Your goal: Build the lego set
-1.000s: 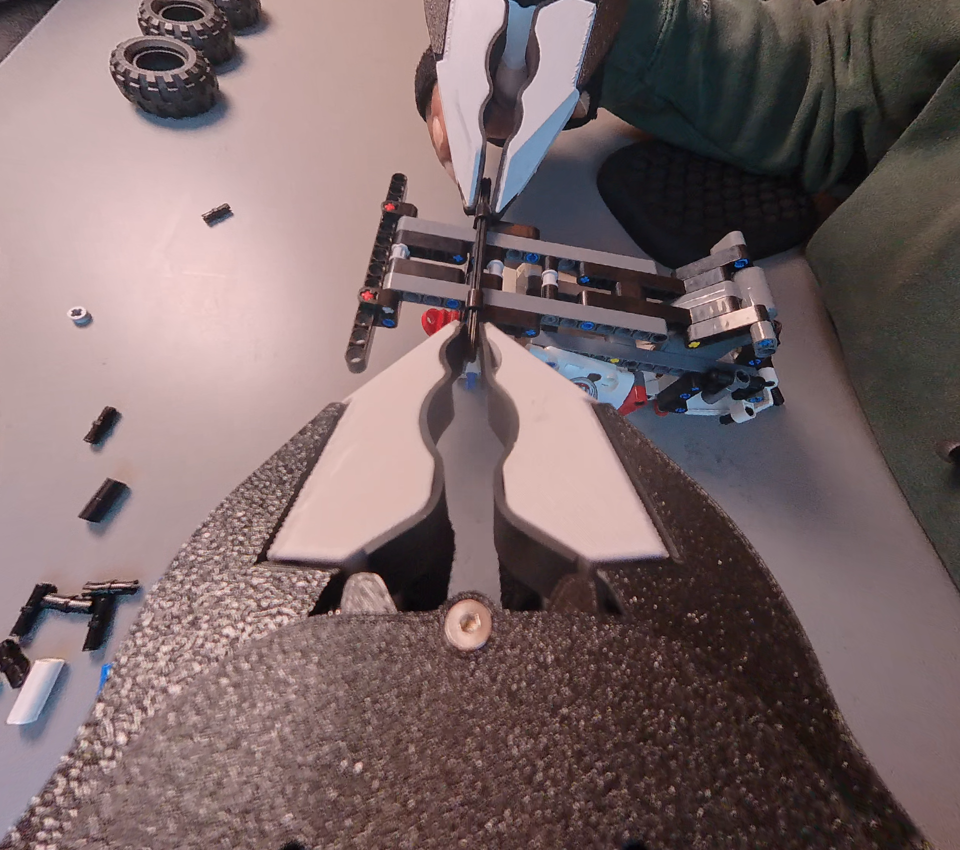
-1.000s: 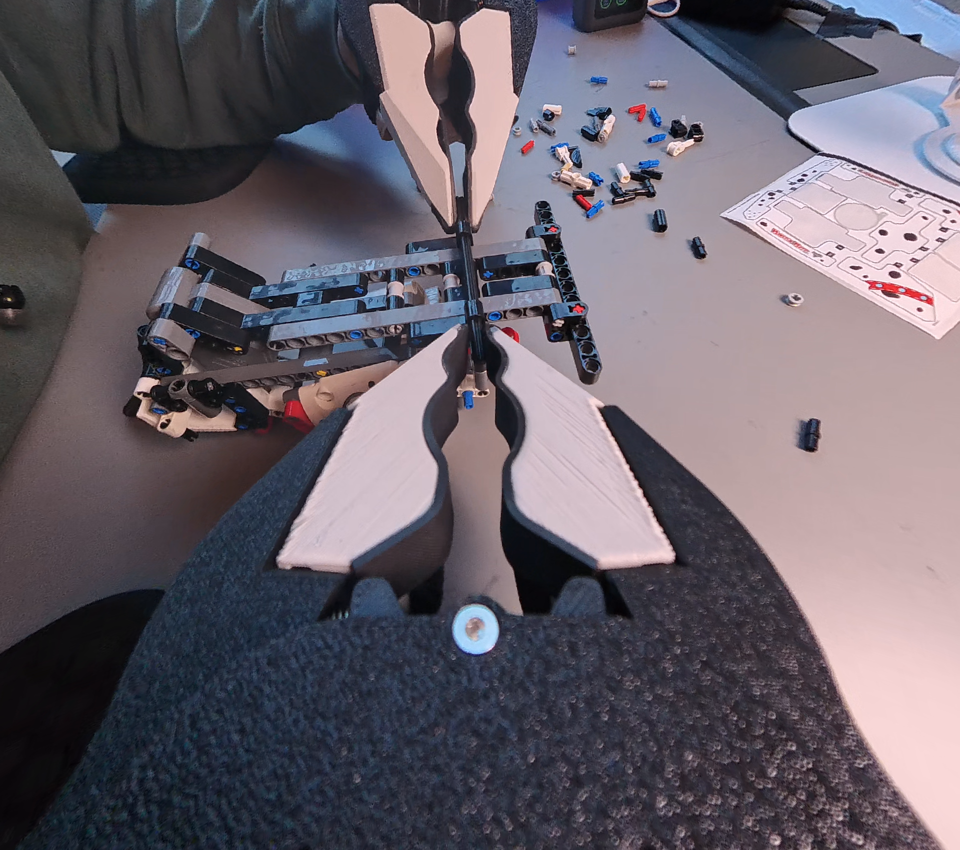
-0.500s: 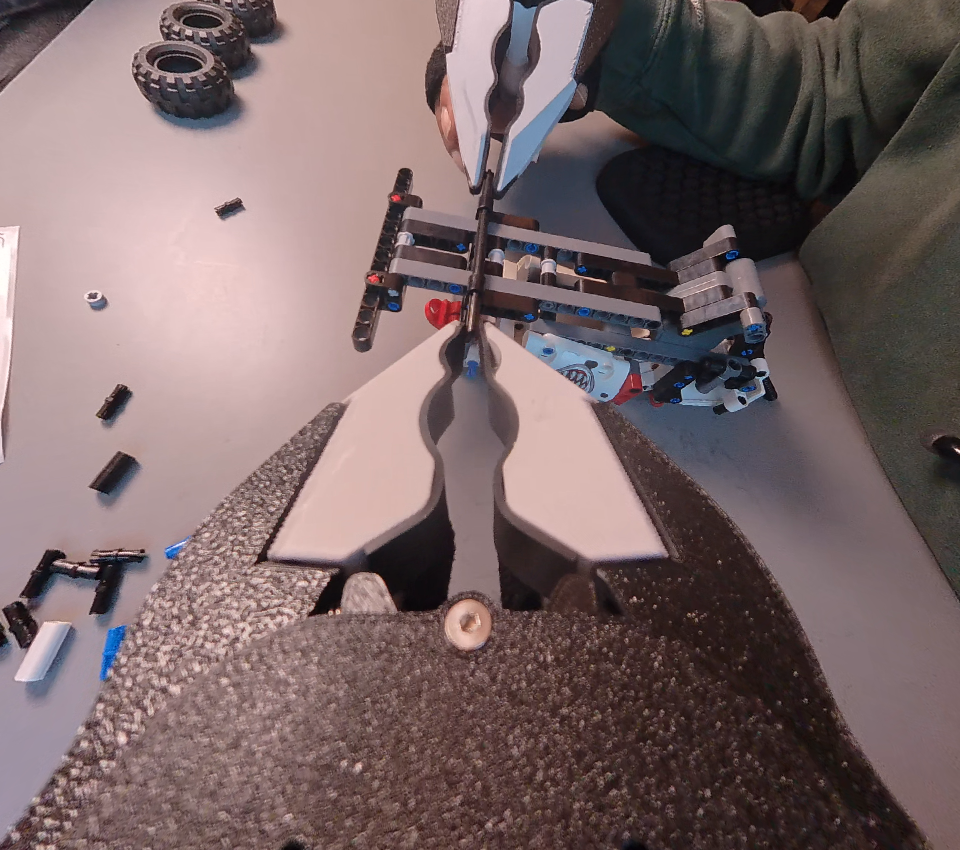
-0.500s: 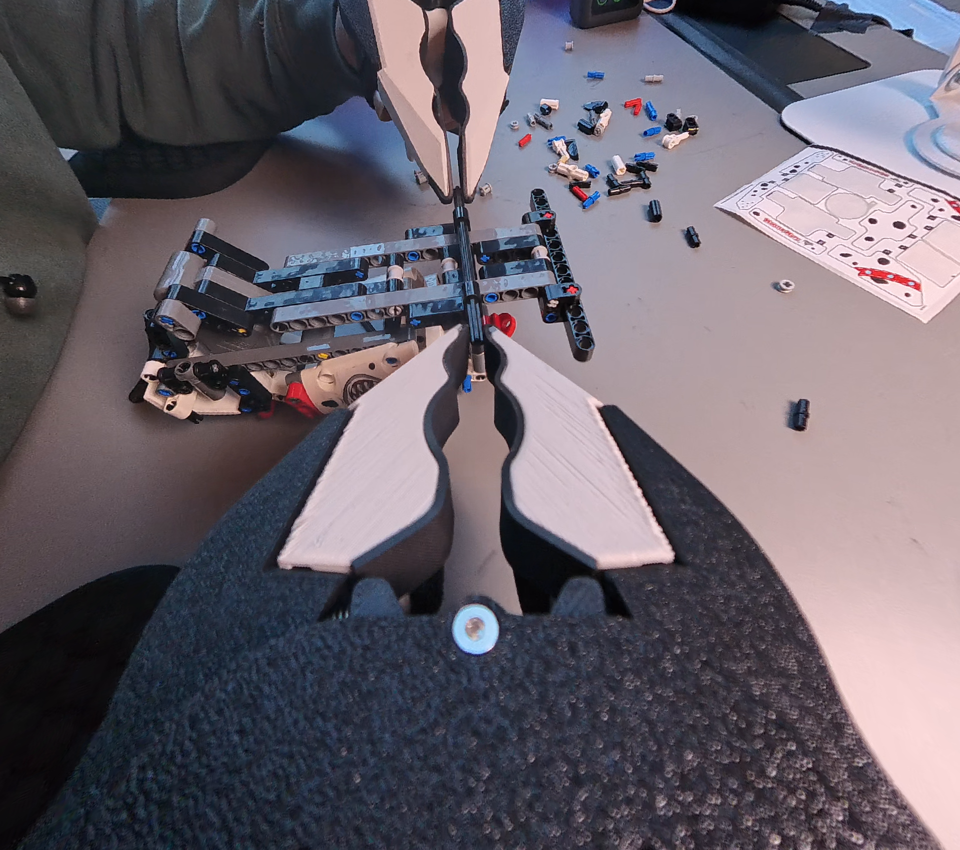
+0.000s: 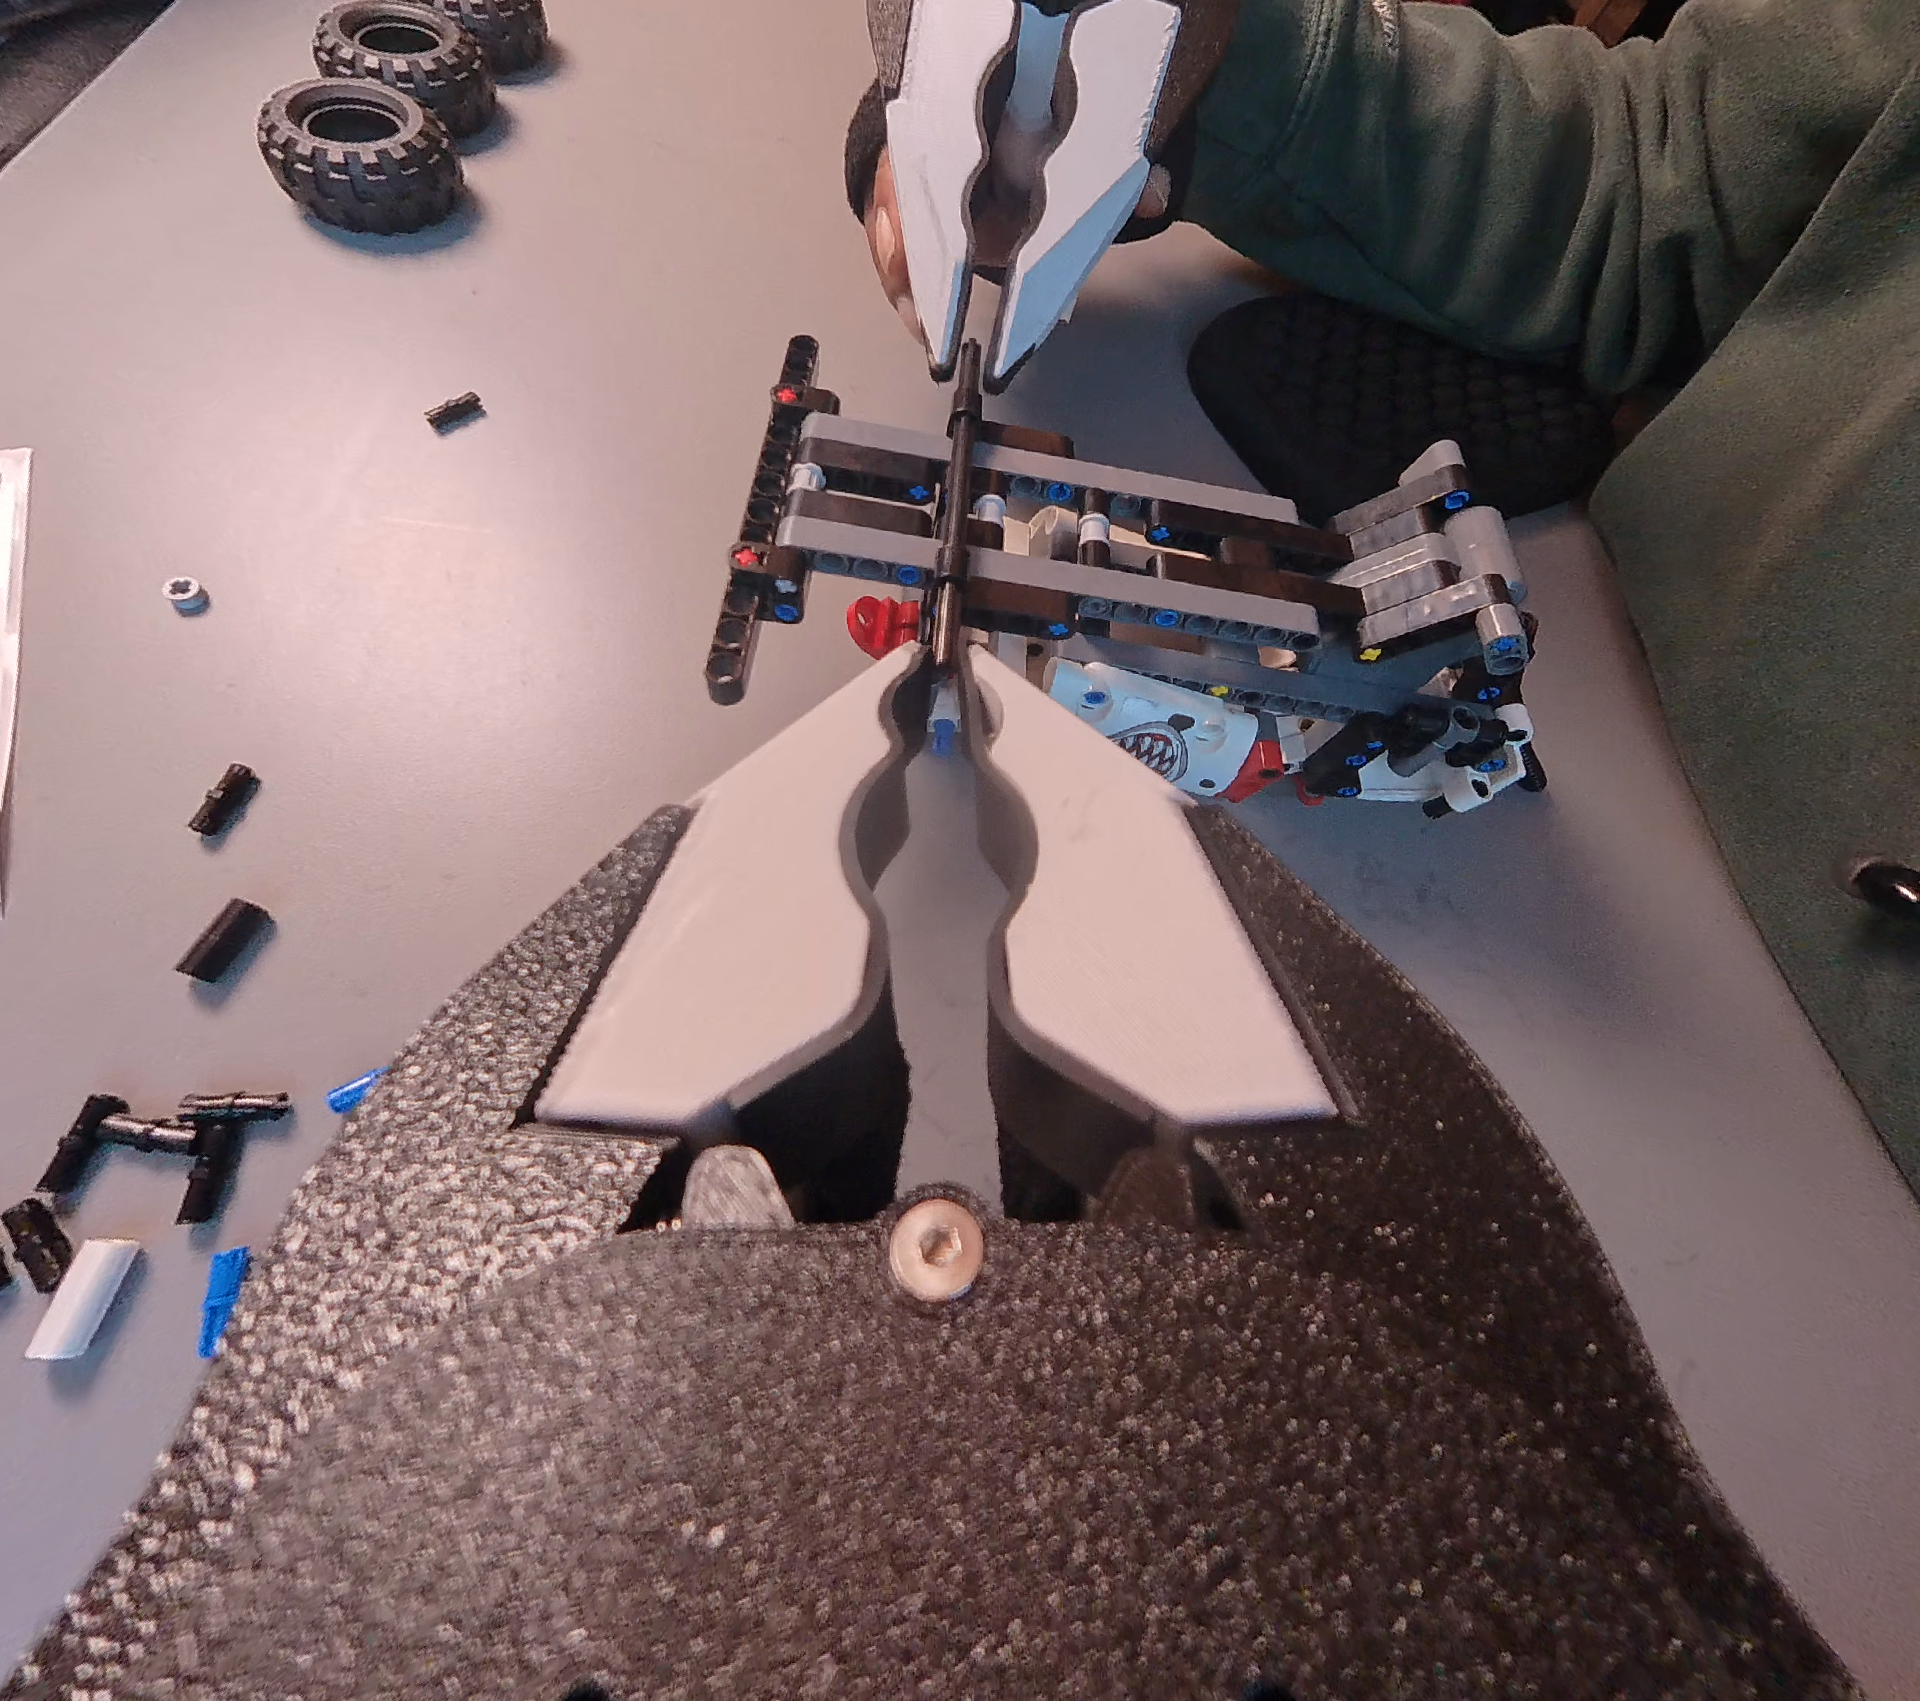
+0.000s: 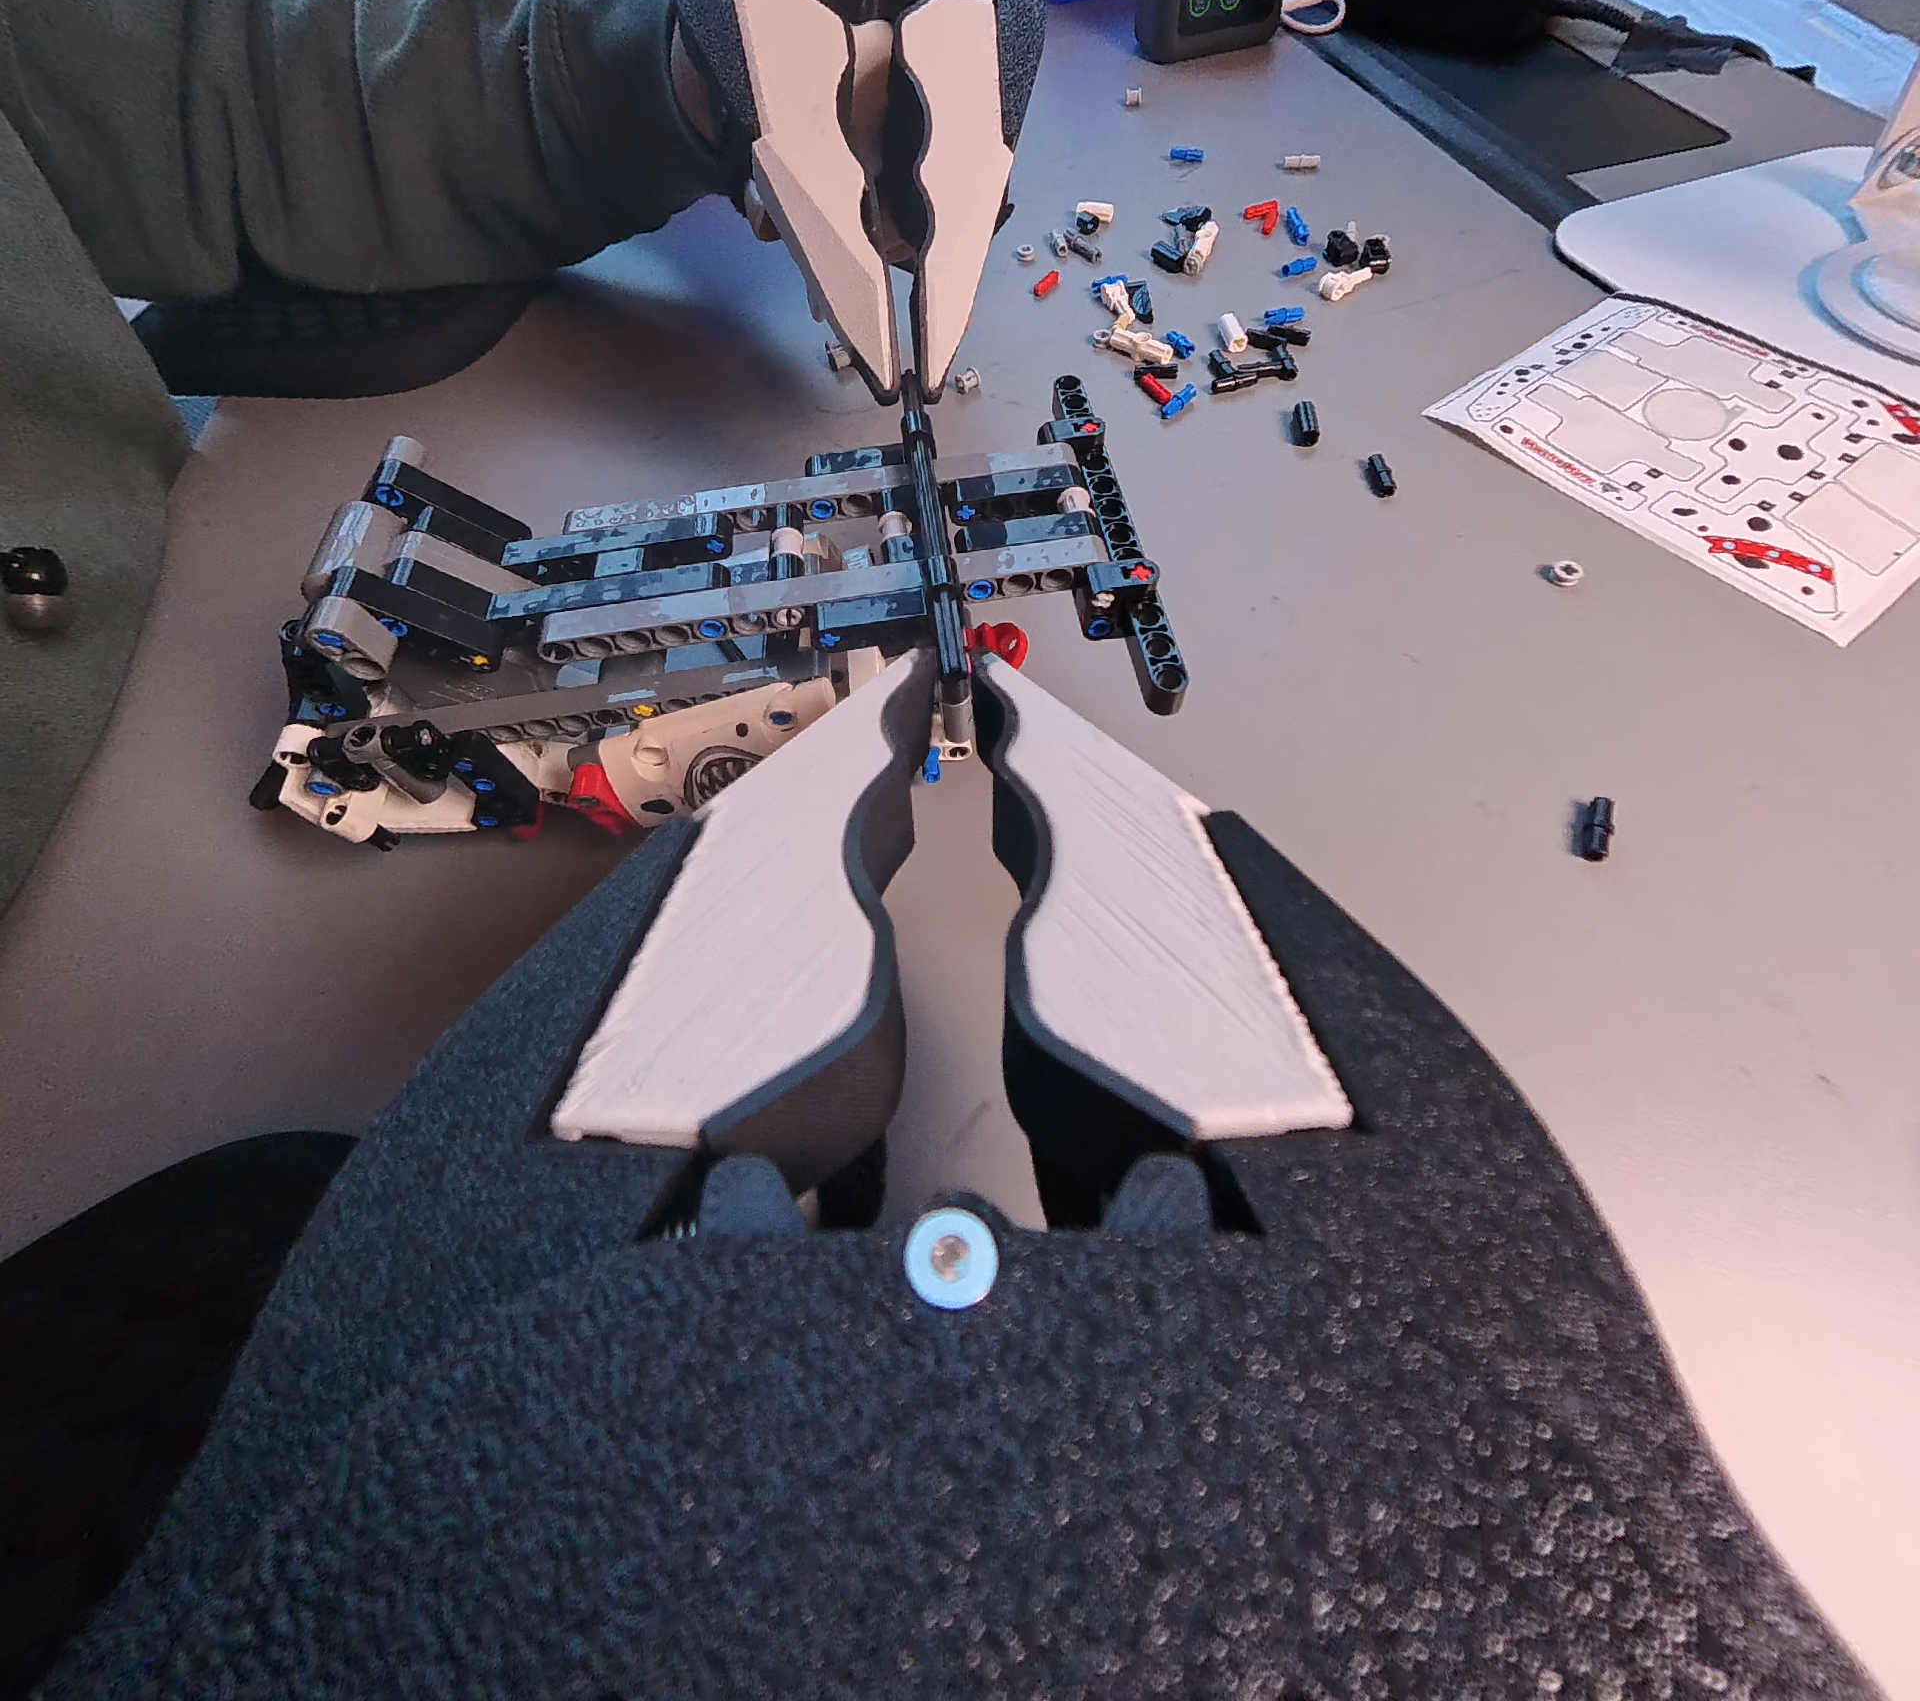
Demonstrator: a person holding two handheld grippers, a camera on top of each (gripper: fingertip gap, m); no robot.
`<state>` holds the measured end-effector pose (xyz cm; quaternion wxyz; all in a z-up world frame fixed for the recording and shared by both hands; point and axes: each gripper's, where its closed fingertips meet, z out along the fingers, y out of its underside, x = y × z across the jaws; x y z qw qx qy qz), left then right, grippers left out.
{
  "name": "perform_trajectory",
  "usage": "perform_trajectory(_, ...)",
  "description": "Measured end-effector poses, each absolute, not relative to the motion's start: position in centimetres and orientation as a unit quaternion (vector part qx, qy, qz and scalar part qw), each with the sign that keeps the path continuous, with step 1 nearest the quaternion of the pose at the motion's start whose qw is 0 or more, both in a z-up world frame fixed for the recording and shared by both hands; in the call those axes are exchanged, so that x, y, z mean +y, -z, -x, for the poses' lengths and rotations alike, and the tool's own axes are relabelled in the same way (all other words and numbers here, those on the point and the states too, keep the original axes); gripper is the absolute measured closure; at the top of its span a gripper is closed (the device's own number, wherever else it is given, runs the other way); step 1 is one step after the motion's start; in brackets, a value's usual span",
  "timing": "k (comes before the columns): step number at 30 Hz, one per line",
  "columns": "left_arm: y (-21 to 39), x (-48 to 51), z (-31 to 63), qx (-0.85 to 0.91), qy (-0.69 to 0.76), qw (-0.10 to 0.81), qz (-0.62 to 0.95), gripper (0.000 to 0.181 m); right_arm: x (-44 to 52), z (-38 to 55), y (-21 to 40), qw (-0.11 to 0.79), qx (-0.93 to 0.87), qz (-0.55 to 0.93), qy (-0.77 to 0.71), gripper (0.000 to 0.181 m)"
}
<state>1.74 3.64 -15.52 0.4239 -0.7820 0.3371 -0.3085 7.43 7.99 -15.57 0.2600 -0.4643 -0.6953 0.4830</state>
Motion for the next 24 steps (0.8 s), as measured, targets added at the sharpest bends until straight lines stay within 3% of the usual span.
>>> perform_trajectory(13, 15.5, 3.7, -1.8, 0.336, 0.309, 0.426, 0.781, 0.177, 8.2, -7.8, 15.5, 0.261, -0.696, 0.464, -0.481, 0.177)
perform_trajectory(19, 14.2, 3.7, -0.4, 0.312, 0.296, 0.441, 0.788, 0.159, 8.5, -8.0, 15.1, 0.266, -0.694, 0.465, -0.481, 0.17)
perform_trajectory(24, 14.8, 0.4, 0.1, 0.295, 0.276, 0.413, 0.816, 0.156, 9.4, -8.7, 14.0, 0.291, -0.681, 0.469, -0.481, 0.168)
